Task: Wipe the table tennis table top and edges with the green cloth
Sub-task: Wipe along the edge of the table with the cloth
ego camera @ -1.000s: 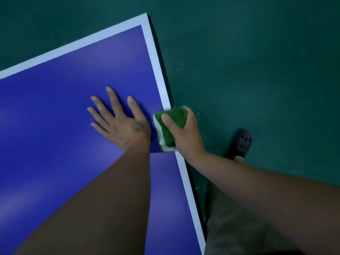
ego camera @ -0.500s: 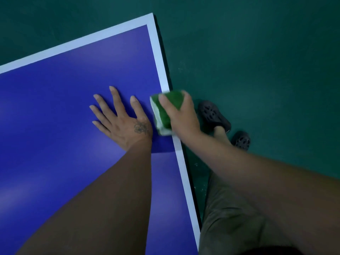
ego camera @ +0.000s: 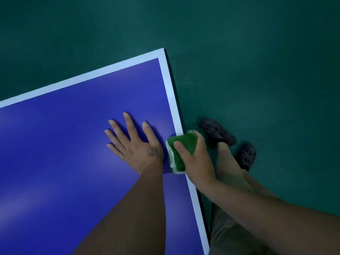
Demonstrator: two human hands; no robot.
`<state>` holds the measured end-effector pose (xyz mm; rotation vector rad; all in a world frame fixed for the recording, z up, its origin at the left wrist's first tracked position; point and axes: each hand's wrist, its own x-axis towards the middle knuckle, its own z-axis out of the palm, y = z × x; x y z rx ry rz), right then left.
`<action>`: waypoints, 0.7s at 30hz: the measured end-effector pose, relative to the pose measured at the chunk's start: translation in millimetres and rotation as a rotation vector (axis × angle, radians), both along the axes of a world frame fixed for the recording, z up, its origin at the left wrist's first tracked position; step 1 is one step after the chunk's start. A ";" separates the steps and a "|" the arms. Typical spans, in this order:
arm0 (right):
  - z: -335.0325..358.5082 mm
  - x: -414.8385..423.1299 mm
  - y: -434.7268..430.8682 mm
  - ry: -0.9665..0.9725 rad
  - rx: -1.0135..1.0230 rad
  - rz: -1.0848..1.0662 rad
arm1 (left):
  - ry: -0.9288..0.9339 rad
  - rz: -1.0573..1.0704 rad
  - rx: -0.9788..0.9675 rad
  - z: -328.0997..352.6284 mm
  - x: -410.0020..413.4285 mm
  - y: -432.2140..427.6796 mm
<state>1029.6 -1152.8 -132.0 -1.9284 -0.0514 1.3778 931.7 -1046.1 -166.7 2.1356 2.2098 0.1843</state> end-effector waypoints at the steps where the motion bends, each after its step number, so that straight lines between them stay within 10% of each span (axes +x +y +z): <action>1: 0.4 -2.5 -1.4 0.003 -0.016 -0.014 | -0.002 -0.003 0.001 0.1 0.6 0.1; 13: -20.2 99.2 187.0 -0.148 0.152 -0.094 | -0.008 -0.005 -0.014 3.7 1.4 1.0; 21: 5.8 59.4 108.7 -0.226 0.064 0.030 | -0.022 -0.015 0.006 2.5 -0.5 -1.2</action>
